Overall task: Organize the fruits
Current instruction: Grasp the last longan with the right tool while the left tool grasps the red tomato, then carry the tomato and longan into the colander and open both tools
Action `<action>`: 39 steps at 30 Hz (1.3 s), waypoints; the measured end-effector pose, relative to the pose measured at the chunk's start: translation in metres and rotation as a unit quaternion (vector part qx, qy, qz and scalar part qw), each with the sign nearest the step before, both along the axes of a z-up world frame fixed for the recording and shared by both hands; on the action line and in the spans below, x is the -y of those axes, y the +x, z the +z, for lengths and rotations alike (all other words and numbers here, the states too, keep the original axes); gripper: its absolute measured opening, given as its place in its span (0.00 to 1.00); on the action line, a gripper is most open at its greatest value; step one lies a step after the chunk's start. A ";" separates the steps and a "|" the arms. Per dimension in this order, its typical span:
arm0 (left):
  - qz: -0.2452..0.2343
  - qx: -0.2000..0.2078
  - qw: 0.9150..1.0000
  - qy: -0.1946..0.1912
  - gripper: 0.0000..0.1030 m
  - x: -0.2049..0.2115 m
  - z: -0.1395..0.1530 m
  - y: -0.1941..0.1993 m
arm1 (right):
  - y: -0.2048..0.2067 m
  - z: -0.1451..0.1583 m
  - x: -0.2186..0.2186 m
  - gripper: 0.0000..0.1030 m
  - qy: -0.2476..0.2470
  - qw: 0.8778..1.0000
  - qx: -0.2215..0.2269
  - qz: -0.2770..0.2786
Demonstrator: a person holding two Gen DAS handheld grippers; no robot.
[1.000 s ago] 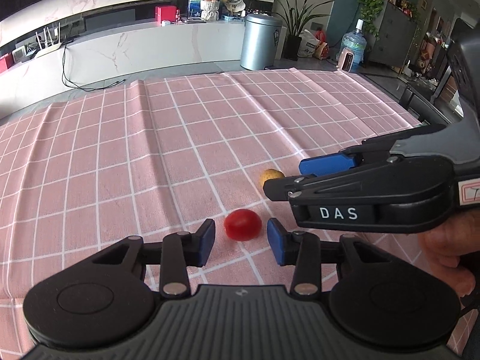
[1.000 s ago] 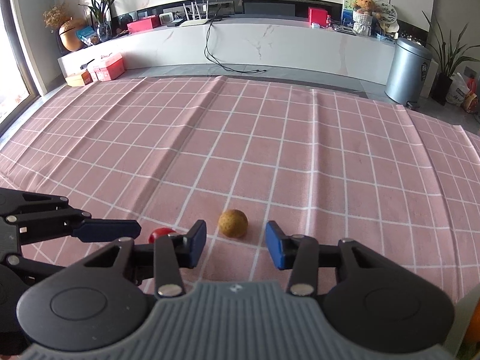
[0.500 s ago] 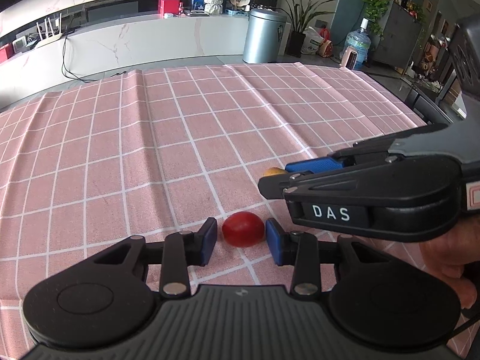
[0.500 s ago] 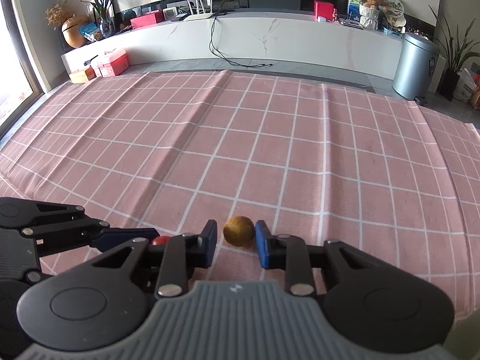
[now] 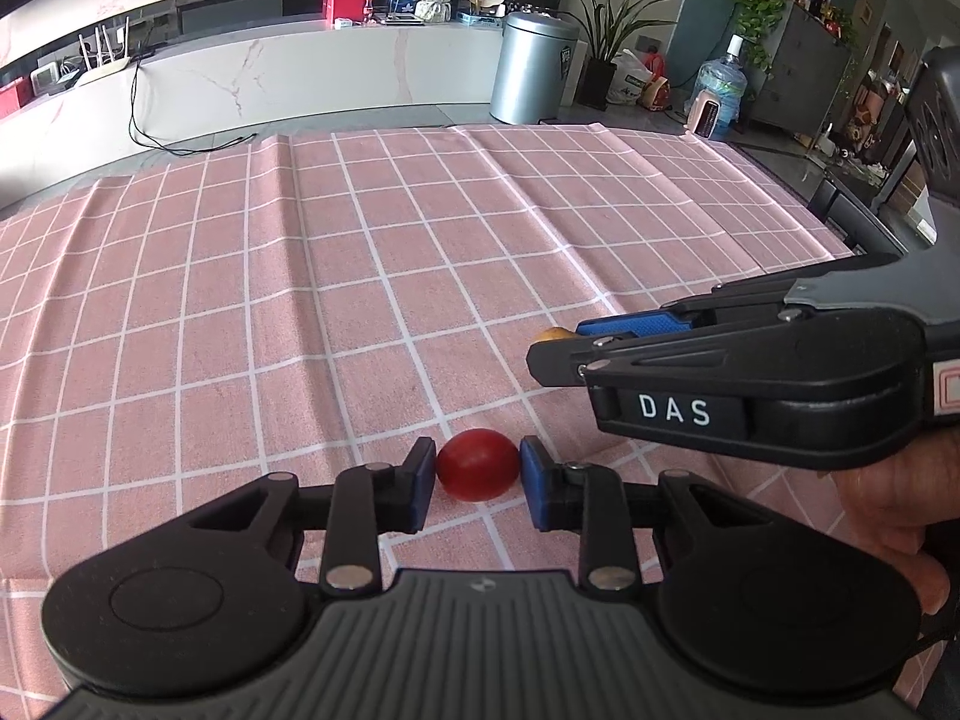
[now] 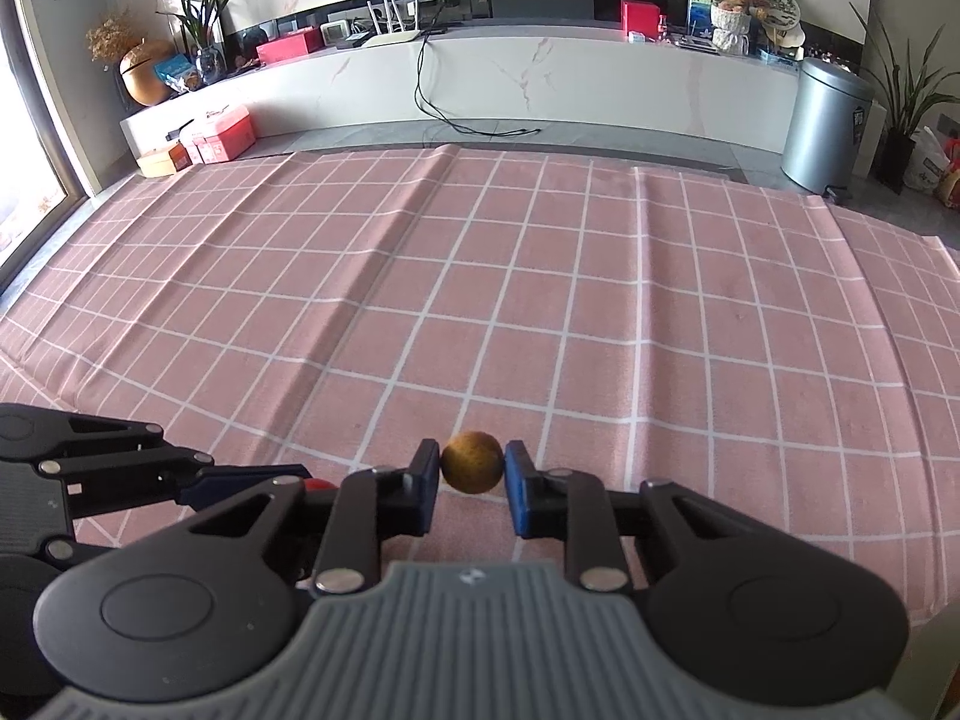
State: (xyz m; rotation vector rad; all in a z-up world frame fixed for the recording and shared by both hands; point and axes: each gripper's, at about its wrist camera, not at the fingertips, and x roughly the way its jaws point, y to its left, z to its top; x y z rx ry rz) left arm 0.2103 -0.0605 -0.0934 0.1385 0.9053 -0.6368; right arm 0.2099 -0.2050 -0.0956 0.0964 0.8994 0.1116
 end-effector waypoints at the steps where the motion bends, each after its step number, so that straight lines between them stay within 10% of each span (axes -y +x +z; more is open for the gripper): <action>1: -0.001 0.001 1.000 0.001 0.33 -0.001 0.002 -0.002 | -0.002 0.002 0.000 0.19 0.000 1.000 0.001 -0.001; 24: -0.042 0.045 0.998 0.026 0.33 0.013 0.070 -0.113 | -0.150 0.061 0.039 0.19 -0.004 0.999 0.027 -0.034; 39: -0.117 0.084 0.989 0.032 0.33 0.116 0.088 -0.148 | -0.225 0.086 0.146 0.19 -0.007 0.993 0.047 -0.110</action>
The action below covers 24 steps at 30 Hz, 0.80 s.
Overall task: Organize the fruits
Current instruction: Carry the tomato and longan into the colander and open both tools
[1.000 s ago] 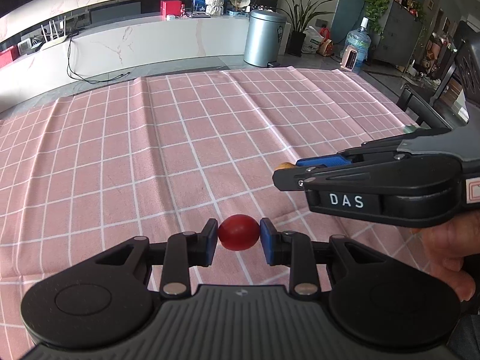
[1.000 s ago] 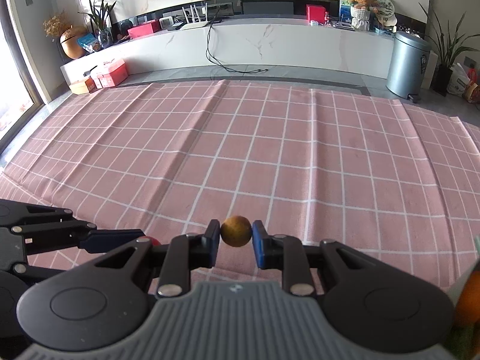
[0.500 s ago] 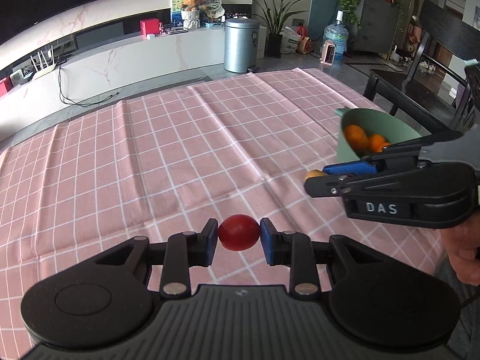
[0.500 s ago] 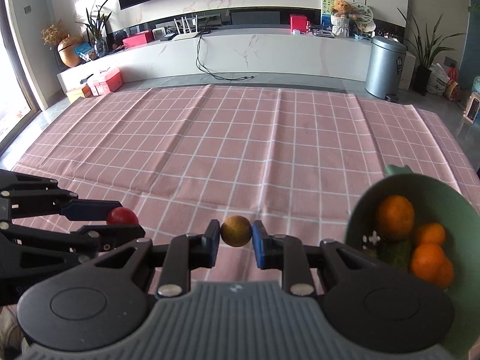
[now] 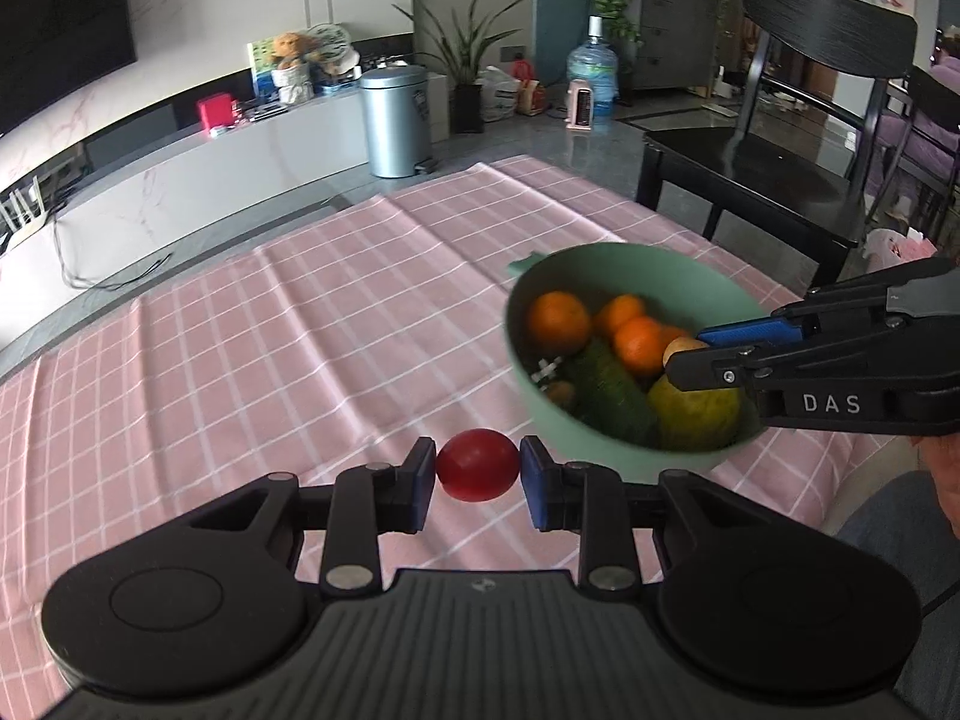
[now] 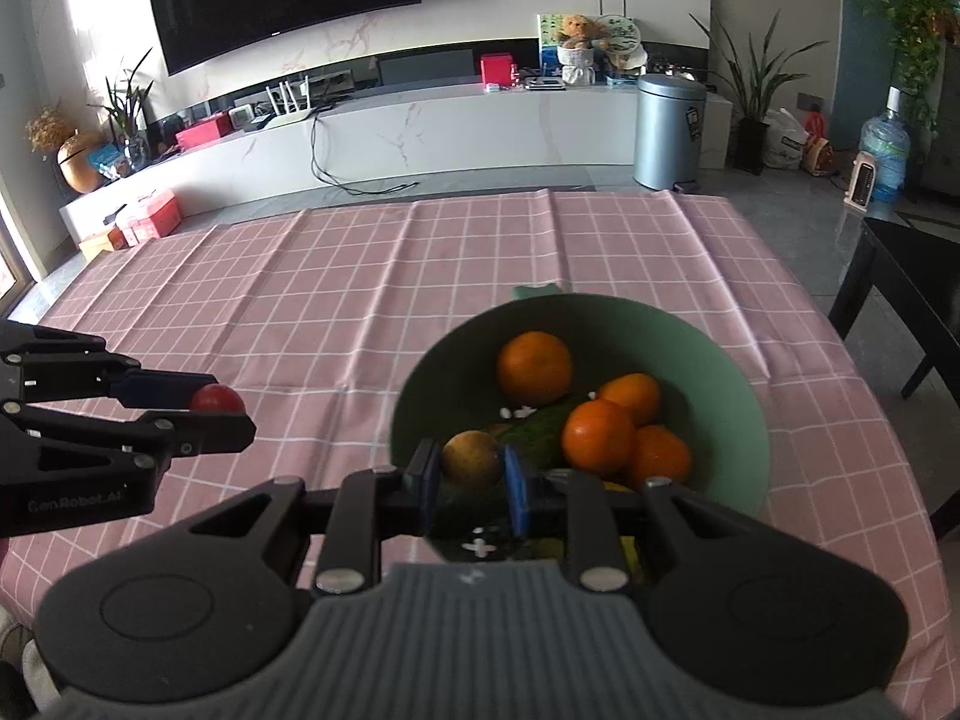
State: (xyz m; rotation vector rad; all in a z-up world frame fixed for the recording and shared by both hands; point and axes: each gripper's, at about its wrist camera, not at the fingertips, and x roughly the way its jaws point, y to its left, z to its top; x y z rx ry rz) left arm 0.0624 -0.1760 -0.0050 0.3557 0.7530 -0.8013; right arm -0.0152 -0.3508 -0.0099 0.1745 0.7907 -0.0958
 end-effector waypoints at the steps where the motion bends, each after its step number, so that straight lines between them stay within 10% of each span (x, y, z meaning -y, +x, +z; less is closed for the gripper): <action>1: -0.004 0.001 1.000 0.001 0.33 0.009 -0.001 0.001 | 0.002 0.000 0.006 0.19 -0.001 1.000 0.001 -0.003; 24: -0.021 -0.008 0.999 0.049 0.35 0.094 -0.043 0.027 | 0.077 -0.041 0.043 0.20 0.015 0.999 -0.032 0.019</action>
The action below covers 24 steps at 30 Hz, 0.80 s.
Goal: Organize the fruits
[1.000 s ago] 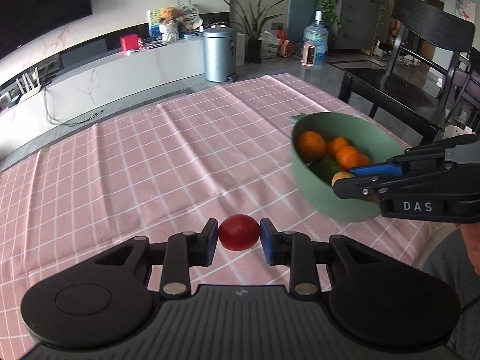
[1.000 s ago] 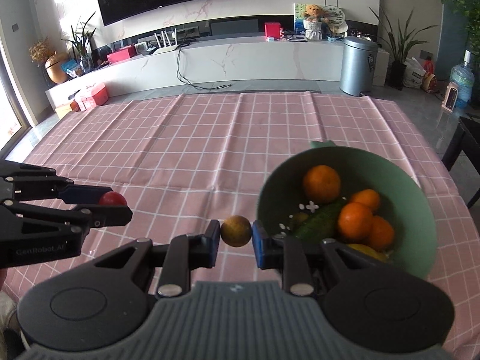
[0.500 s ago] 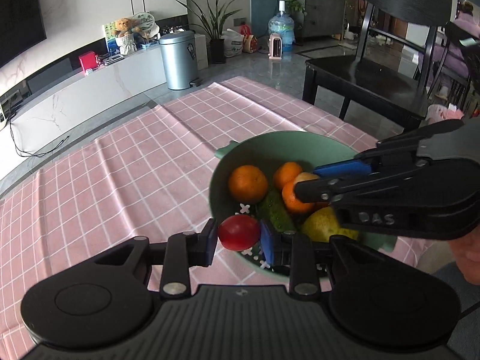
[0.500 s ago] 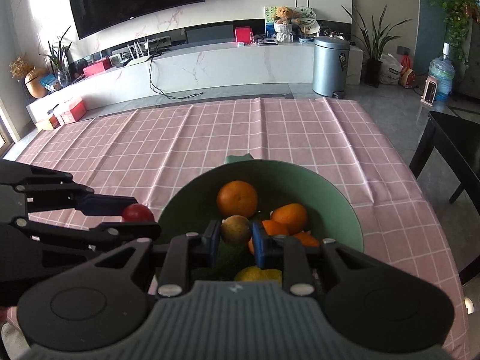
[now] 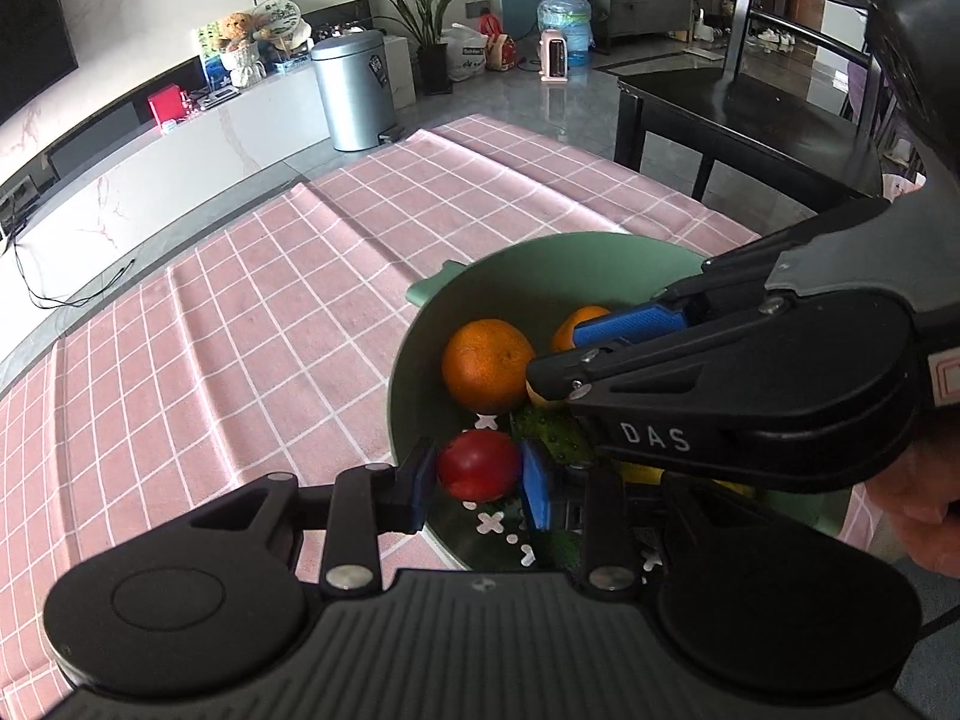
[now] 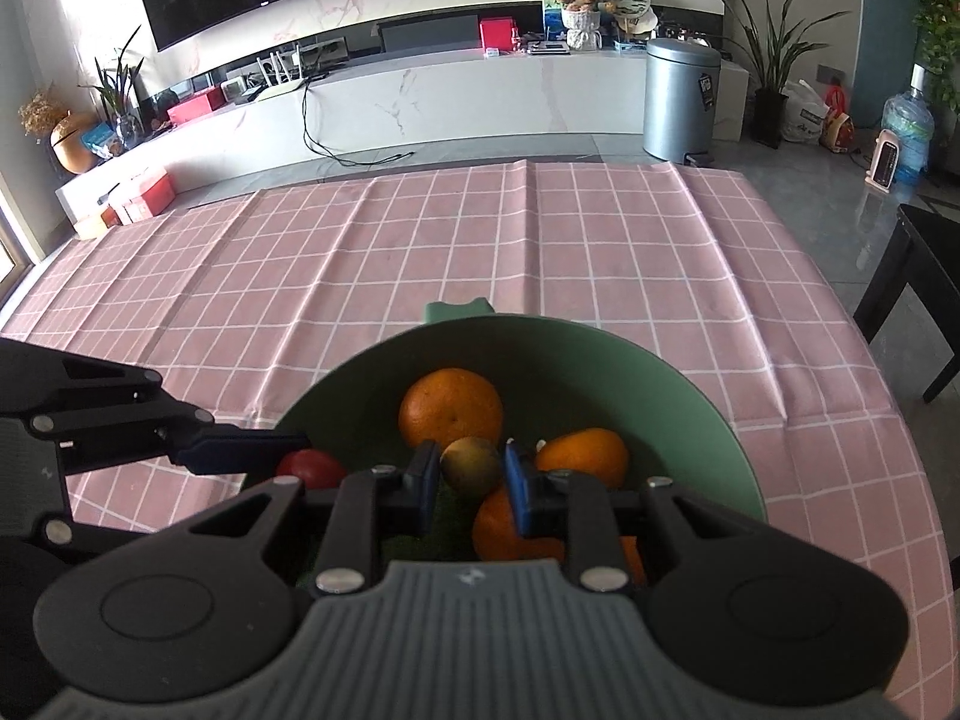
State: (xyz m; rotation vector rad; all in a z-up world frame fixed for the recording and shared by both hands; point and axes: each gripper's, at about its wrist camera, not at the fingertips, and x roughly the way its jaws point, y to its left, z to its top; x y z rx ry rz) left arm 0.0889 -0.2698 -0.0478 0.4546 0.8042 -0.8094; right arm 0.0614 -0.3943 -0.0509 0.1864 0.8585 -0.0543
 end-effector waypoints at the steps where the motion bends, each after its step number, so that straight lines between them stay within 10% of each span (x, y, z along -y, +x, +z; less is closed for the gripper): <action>1: 0.002 -0.001 1.000 -0.002 0.37 0.000 0.001 0.001 | 0.000 0.001 -0.001 0.20 0.000 1.000 0.000 0.001; 24: 0.034 -0.001 0.997 -0.072 0.38 -0.036 0.081 -0.030 | -0.061 0.098 -0.021 0.20 -0.057 0.997 0.049 -0.022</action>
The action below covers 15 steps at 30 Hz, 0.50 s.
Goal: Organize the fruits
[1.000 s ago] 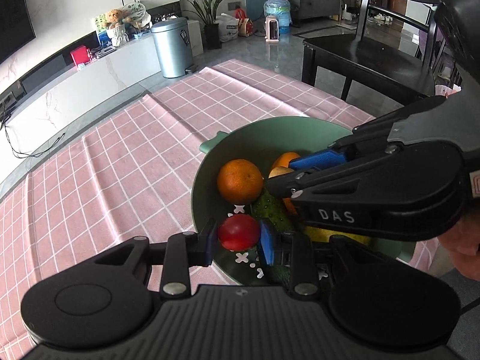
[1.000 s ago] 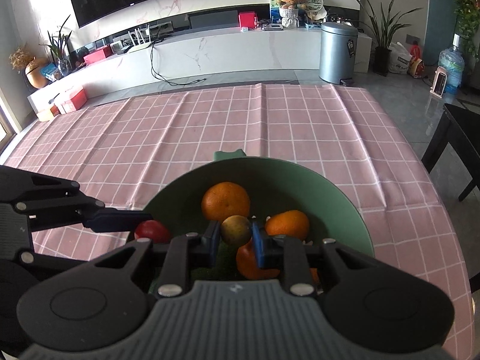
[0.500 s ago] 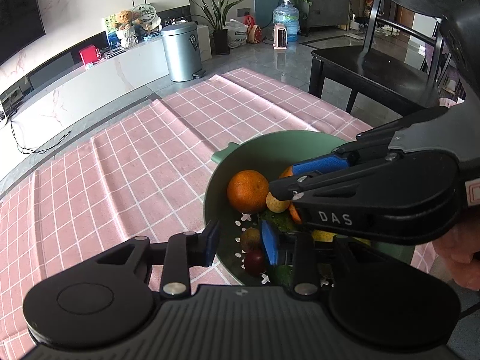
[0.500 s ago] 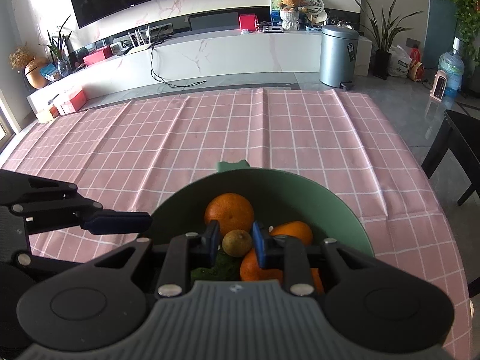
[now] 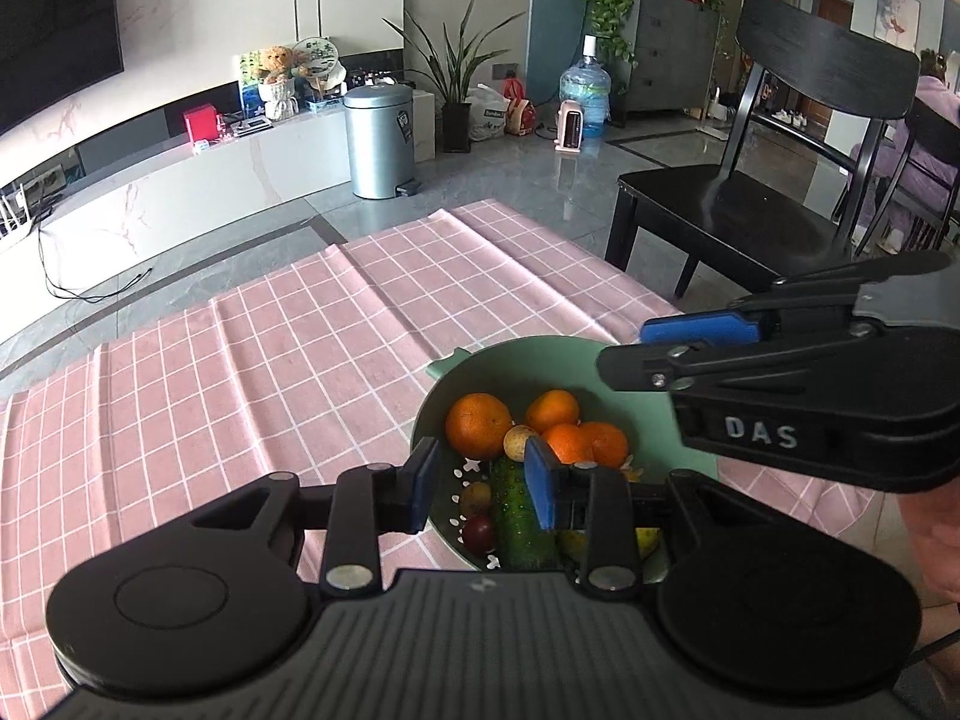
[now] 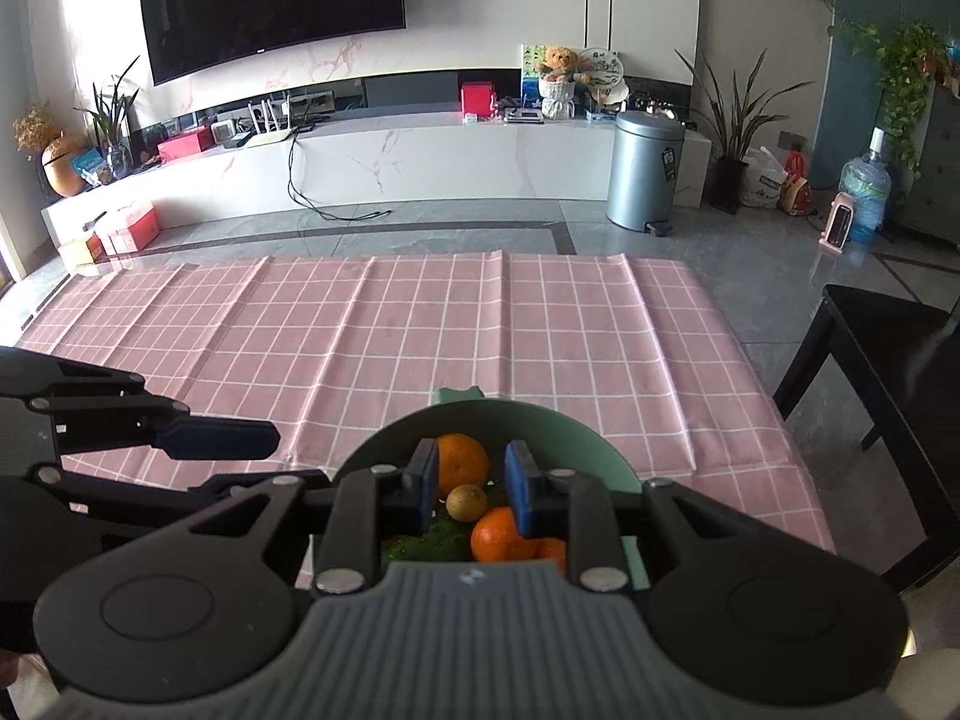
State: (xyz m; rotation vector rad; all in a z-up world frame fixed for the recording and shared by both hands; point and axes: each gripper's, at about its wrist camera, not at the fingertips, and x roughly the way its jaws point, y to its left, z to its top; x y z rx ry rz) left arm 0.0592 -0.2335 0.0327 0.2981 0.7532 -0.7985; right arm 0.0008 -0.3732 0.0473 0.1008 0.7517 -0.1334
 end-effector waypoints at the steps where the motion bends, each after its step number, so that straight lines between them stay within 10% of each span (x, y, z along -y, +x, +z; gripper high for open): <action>1: 0.003 -0.001 1.000 -0.002 0.38 -0.002 0.003 -0.003 | -0.004 0.005 -0.002 0.20 -0.003 1.000 0.001 -0.002; 7: 0.034 -0.033 0.998 -0.033 0.41 -0.019 0.014 -0.015 | -0.031 0.021 -0.010 0.21 0.000 1.000 0.002 -0.029; 15: 0.095 -0.048 0.994 -0.001 0.72 -0.024 0.011 -0.029 | -0.057 0.017 -0.029 0.46 -0.010 0.989 -0.029 -0.146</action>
